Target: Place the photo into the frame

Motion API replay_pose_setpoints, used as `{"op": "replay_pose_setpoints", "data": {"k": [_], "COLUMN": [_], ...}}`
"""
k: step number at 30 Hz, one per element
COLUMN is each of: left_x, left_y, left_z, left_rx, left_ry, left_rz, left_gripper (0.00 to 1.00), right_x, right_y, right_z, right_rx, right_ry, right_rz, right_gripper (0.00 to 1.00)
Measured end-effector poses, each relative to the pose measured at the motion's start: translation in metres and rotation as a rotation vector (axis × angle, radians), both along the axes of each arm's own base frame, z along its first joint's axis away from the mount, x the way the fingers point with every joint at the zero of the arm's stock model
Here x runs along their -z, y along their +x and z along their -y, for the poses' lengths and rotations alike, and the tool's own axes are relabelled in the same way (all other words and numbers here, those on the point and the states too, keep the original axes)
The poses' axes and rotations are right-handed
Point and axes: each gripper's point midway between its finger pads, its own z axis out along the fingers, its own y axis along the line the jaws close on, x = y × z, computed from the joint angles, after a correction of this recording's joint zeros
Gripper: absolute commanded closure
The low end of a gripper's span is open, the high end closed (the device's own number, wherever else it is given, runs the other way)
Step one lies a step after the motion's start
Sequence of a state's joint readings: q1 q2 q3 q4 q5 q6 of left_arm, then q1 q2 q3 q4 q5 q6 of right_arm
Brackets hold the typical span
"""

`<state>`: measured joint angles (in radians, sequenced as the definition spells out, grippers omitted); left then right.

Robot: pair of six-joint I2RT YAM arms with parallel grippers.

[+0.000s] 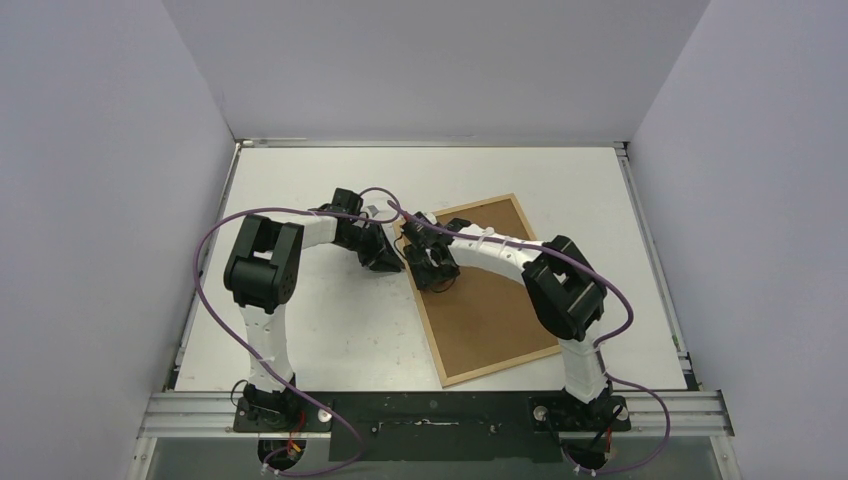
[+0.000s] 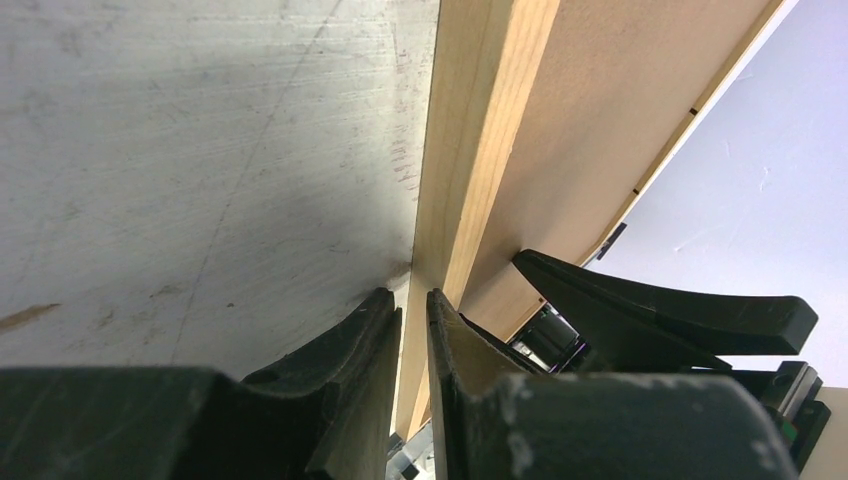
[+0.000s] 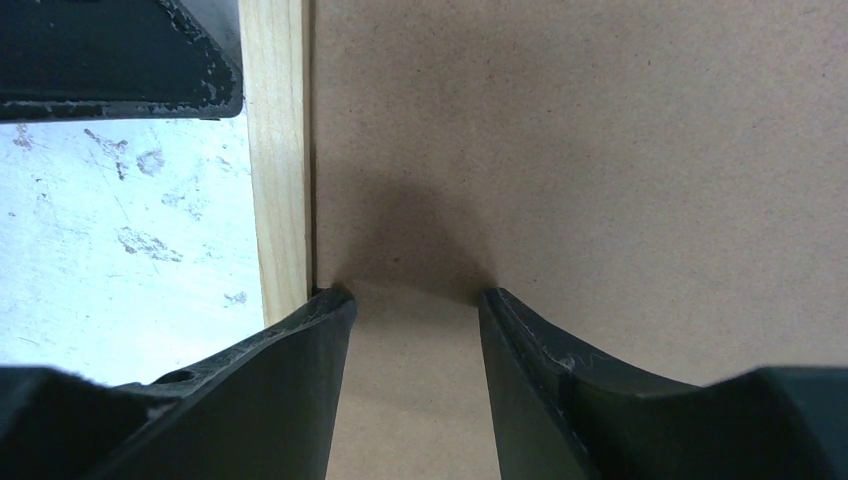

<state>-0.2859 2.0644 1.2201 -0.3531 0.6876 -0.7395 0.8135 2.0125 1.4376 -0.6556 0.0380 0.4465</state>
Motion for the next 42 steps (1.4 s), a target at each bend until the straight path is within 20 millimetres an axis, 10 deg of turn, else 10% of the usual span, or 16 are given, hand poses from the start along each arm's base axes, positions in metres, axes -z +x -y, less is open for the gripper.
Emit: {"op": "replay_pose_setpoints", "data": {"k": [13,24,30,42], "left_x": [-0.008,-0.065,-0.052,-0.017], "left_y": [0.01,0.103,0.127,0.126], "left_z": [-0.013,-0.046,-0.042,-0.036], "left_rx": [-0.023,-0.082,-0.064,-0.033], "left_ry": [0.001,0.003,0.018,0.007], "left_rz": [0.048,0.304,0.328,0.254], "left_gripper": [0.68,0.57,0.58,0.62], "right_x": [-0.006,-0.051,-0.085,-0.02], "right_y": [0.001,0.052,0.08,0.1], "right_z": [0.002,0.013,-0.018,-0.038], "right_rx": [0.043,0.134,0.083,0.056], "right_ry": [0.027,0.201,0.27,0.187], "right_rz": [0.01,0.054,0.137,0.073], "right_gripper": [0.44,0.38,0.48,0.61]}}
